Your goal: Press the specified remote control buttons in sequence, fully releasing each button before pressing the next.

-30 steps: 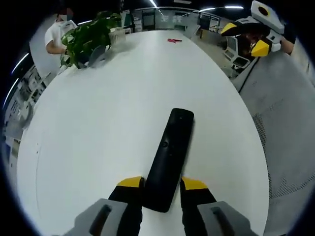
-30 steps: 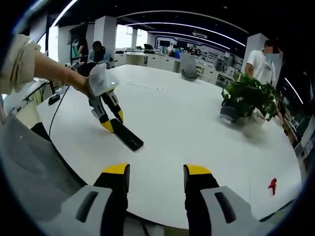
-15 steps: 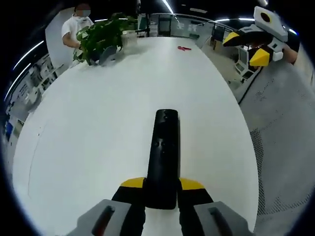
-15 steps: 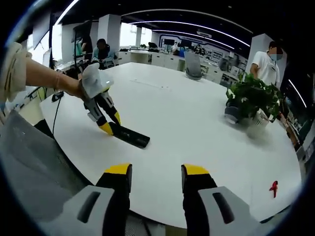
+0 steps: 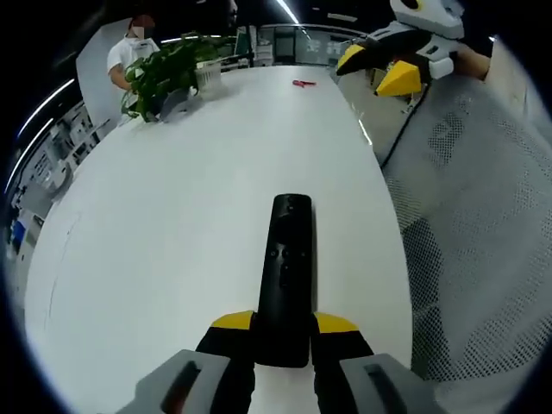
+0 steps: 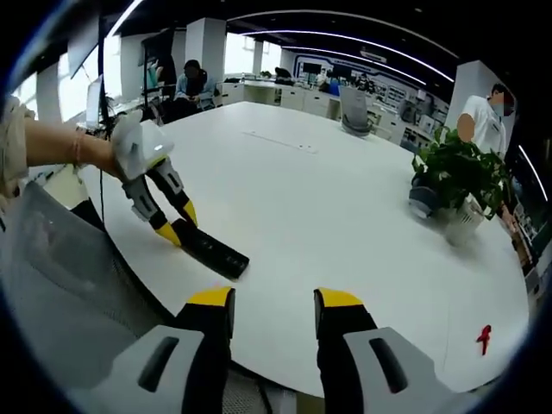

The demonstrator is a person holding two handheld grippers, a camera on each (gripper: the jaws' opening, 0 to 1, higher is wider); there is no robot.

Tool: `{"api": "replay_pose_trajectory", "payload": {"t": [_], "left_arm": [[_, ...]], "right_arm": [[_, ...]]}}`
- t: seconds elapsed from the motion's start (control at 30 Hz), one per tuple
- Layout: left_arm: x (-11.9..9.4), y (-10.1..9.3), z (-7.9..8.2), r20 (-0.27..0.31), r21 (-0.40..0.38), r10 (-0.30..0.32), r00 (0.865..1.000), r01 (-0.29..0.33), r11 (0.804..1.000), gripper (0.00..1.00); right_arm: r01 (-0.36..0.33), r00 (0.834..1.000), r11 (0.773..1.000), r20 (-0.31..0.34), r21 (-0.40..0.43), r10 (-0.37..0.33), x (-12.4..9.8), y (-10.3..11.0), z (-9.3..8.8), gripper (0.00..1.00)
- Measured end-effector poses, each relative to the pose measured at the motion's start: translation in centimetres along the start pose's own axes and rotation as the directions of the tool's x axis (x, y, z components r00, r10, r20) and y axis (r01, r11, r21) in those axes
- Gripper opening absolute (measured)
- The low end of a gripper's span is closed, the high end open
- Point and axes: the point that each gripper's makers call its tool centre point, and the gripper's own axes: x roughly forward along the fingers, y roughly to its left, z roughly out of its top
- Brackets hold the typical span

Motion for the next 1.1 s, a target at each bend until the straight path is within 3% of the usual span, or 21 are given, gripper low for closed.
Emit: {"api": "replay_pose_trajectory", "payload": {"t": [0.43,0.73,0.83,0.93,1.07,1.1], "left_arm": [[-0.3,-4.1,-1.2,0.001,0.004,-0.025,1.0,0.025,1.0,0.24],[-0.1,-4.5,-1.3,-0.008,0.052,-0.012,1.0,0.013,0.999,0.24],[-0.2,-4.5,-1.3,-0.004,0.061,-0.011,1.0,0.011,0.998,0.24],[-0.2,-4.4,-1.4,0.025,0.052,-0.015,1.0,0.014,0.999,0.24],[-0.1,-4.4,-1.3,0.025,0.067,-0.019,1.0,0.018,0.998,0.24],[-0.1,-4.4,-1.4,0.023,0.069,-0.02,1.0,0.019,0.997,0.24]], "right_arm": [[-0.036,0.999,0.999,-0.014,-0.036,0.035,0.1,0.8,-0.2,0.35],[-0.095,0.993,0.992,-0.075,-0.086,0.088,0.5,2.2,-1.2,0.32],[-0.187,0.977,0.978,-0.123,-0.089,0.175,0.5,4.0,-1.6,0.3],[-0.277,0.951,0.946,-0.191,-0.167,0.245,1.1,5.6,-2.1,0.24],[-0.4,0.906,0.88,-0.256,-0.258,0.337,3.3,7.7,-2.3,0.11],[-0.428,0.887,0.86,-0.308,-0.277,0.343,3.8,7.7,-2.8,0.08]]}}
